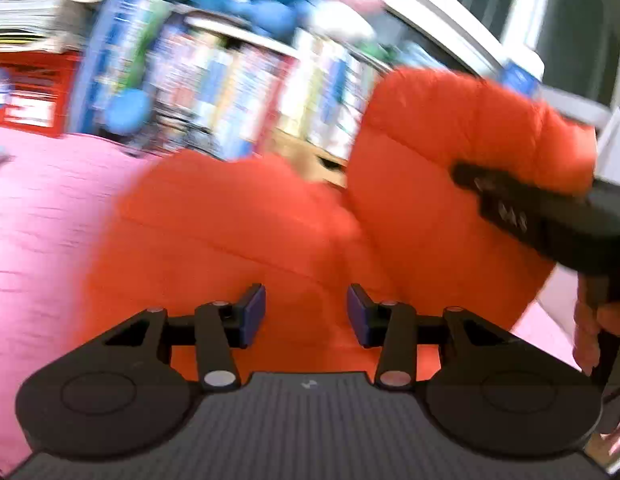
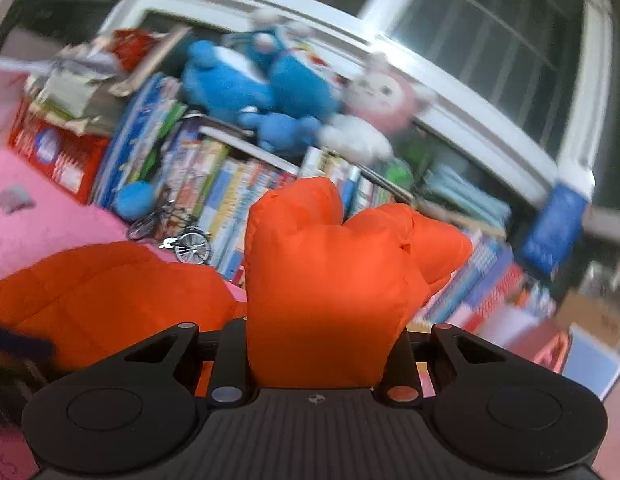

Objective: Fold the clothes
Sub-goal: 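Fold the lifted jacket over with the right gripper while the left gripper holds the body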

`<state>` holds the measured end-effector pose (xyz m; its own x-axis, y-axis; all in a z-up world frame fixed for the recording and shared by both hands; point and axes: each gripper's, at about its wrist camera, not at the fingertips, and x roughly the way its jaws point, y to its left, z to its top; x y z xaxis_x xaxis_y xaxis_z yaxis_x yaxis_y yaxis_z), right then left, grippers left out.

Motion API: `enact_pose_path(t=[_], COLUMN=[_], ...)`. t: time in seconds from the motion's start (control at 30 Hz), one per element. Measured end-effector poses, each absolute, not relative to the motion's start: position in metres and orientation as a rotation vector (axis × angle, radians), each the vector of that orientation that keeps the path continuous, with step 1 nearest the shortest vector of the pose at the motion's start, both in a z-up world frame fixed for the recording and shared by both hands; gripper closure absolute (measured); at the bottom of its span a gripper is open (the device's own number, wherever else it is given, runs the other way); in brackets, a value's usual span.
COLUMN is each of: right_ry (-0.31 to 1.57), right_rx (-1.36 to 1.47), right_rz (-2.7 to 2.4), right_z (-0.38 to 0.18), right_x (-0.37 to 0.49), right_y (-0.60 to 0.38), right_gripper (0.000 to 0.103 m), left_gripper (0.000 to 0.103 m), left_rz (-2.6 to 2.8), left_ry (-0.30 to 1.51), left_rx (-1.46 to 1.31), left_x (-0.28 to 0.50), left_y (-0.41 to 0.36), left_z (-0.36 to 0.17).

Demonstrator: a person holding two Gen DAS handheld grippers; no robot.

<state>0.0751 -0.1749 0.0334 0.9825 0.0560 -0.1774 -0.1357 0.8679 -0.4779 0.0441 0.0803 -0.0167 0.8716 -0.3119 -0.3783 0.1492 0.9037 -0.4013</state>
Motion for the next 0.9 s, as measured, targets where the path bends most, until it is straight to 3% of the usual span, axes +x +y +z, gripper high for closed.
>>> enact_pose_path(t=[0.13,0.4,0.67,0.73,0.9], right_ry=[0.117,0.064,0.036,0.025,-0.005], right_rx=[-0.658,-0.879,-0.995,-1.014,-1.06], right_rz=[0.123,0.253,0.306,0.317,0.342], right_z=[0.02,-0.021,-0.054,-0.058,-0.069], right_x=[0.07,0.054,0.046,0.046,0.044], right_y=[-0.133,-0.05,-0.019,-0.014,-0.002], right_gripper=[0.072,0.069,0.064,0.063,0.058], left_gripper=[0.061,0.057,0.057,0.05,0.046], left_rz=[-0.105,-0.075,-0.05,-0.115,-0.158], left_ry=[0.452,0.526,0.291,0.247,0.289], left_rx=[-0.48,-0.541,-0.549,-0.524,-0.436], left_x=[0.044,0.053,0.025,0.029,0.047], left_y=[0.135,0.158,0.2,0.2,0.18], left_z=[-0.023,-0.045,0.009,0.023,0.023])
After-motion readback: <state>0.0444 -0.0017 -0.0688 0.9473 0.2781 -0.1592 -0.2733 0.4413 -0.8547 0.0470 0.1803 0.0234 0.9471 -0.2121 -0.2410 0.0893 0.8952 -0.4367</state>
